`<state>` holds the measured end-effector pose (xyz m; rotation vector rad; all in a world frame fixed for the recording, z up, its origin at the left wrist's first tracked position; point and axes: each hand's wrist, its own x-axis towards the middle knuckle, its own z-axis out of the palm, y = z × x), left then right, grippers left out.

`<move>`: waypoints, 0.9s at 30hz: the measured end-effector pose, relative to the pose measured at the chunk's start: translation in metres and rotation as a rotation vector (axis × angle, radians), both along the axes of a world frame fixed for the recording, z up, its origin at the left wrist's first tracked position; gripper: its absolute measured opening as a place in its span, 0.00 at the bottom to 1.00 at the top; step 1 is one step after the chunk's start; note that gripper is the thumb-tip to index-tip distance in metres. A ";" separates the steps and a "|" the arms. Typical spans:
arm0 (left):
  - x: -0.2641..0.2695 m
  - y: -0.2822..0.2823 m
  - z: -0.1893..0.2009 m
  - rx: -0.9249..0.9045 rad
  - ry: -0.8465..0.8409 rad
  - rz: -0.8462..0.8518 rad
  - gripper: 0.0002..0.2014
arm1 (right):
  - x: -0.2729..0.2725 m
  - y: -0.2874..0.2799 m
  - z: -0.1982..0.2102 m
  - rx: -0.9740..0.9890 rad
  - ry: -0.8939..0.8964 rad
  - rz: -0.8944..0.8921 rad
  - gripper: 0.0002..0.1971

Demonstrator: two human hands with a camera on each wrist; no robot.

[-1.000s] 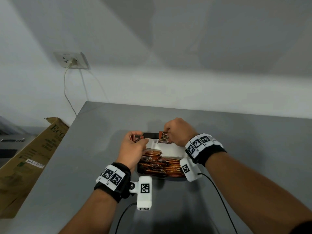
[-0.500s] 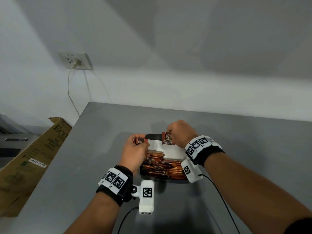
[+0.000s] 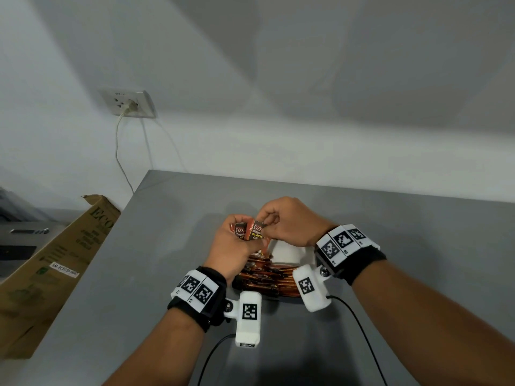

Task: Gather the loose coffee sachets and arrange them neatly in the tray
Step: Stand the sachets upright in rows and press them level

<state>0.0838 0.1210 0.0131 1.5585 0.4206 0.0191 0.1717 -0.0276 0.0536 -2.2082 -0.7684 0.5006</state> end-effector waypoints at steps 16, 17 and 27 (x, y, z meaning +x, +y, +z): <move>-0.015 0.044 -0.025 0.028 0.112 0.268 0.15 | 0.013 0.042 -0.030 -0.424 -0.268 0.006 0.14; -0.016 0.045 -0.026 0.028 0.112 0.270 0.14 | 0.014 0.043 -0.031 -0.425 -0.268 0.008 0.14; -0.011 0.039 -0.024 -0.105 0.116 0.281 0.18 | 0.013 0.045 -0.037 -0.462 -0.298 -0.045 0.12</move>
